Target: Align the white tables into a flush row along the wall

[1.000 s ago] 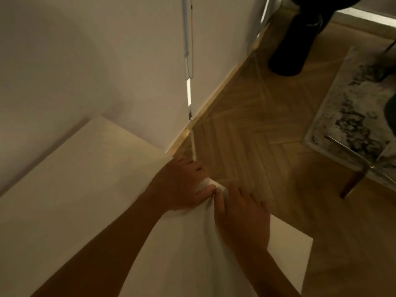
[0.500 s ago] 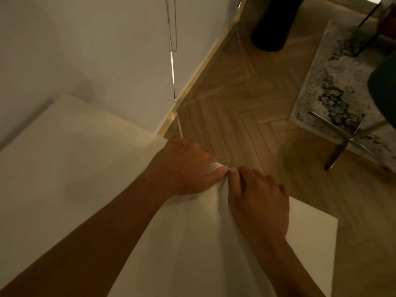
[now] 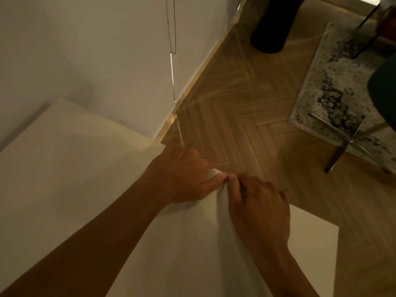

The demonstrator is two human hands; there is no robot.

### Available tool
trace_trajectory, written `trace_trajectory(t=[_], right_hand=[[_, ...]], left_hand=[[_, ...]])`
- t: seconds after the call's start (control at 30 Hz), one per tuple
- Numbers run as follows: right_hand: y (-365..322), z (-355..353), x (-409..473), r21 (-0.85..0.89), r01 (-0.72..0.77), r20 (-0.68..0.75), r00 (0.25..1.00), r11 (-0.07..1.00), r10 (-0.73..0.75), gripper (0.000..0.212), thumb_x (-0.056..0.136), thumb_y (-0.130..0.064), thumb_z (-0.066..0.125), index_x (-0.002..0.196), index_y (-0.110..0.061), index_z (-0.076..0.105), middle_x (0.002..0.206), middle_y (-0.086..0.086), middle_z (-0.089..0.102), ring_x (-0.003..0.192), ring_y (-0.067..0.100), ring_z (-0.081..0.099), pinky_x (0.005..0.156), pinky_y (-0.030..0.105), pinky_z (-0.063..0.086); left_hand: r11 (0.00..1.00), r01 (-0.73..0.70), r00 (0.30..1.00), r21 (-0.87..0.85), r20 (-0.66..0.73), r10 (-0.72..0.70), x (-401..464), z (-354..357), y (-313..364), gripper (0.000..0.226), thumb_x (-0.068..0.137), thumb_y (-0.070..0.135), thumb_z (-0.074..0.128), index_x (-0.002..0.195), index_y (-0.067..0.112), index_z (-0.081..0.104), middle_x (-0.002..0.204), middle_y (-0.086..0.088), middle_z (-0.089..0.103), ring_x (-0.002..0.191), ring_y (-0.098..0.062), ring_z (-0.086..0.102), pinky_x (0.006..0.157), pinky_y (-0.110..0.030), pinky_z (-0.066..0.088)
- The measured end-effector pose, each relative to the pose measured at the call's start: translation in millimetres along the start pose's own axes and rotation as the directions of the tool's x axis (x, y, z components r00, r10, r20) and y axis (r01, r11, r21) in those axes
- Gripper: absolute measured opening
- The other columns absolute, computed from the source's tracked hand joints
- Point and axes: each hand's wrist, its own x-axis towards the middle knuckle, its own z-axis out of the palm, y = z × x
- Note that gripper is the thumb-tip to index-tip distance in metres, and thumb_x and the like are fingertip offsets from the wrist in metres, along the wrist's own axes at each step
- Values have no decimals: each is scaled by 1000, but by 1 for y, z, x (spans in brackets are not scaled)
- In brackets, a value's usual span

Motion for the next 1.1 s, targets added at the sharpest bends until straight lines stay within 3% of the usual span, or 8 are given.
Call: trace_trajectory(t=[0.07,0.23,0.53,0.6,0.67,0.73,0.83,1.1], right_hand=[[-2,1,2,-39,-17,6,1000,999,17,41,95,-50,32,80,-35,66,73,-14,63,73,14,53,76,35,31],[-1,3,2,-45,-29,18,999,999,29,40,96,-50,32,77,-34,64,71,-14,64,73,16,56,77,40,41],[-5,9,1,-109,-8,-43,999,994,4,34,98,-45,35,85,-36,65,76,-16,64,73,16,55,73,39,39],[-9,11,-1,-126,21,-41,999,992,-27,34,99,-43,32,86,-35,63,77,-15,63,75,17,54,73,39,38],[-14,14,-1,-136,54,-32,998,989,-59,34,100,-40,29,87,-33,59,77,-13,60,75,18,53,74,39,38],[-18,16,-1,-145,81,-18,996,986,-85,32,101,-39,29,86,-32,56,77,-12,56,74,16,49,74,37,35],[-21,17,-1,-152,92,-18,995,984,-96,33,101,-40,28,88,-31,56,79,-11,56,74,14,42,75,35,30],[-25,8,6,-179,77,127,990,981,-55,46,100,-48,11,89,-34,54,84,-11,57,84,16,53,80,39,35]], left_hand=[[1000,-6,998,24,-69,7,0,4,-3,57,96,62,33,67,23,64,61,5,64,51,-17,56,55,-25,27],[1000,-16,996,0,-89,16,0,8,-6,55,93,64,35,71,27,69,62,7,66,52,-15,59,57,-24,27],[993,56,998,-108,-7,-58,-4,8,-10,53,94,70,36,78,30,67,73,10,65,63,-9,54,61,-26,27],[988,95,995,-122,23,-92,-6,8,-7,57,95,70,30,82,30,68,78,10,67,70,-11,57,67,-29,32],[980,152,988,-128,59,-145,-12,8,-6,60,96,69,22,91,31,68,89,11,67,83,-14,57,81,-34,38],[967,215,976,-134,37,-212,-21,7,-8,56,97,67,25,93,29,67,91,11,64,89,-16,55,90,-38,39],[962,248,969,-114,16,-248,-24,5,-10,51,96,65,32,88,26,64,86,7,60,86,-19,53,87,-40,42],[966,247,962,-78,137,-235,-8,-11,-11,61,89,72,25,80,26,65,86,6,70,85,-19,60,83,-36,37]])
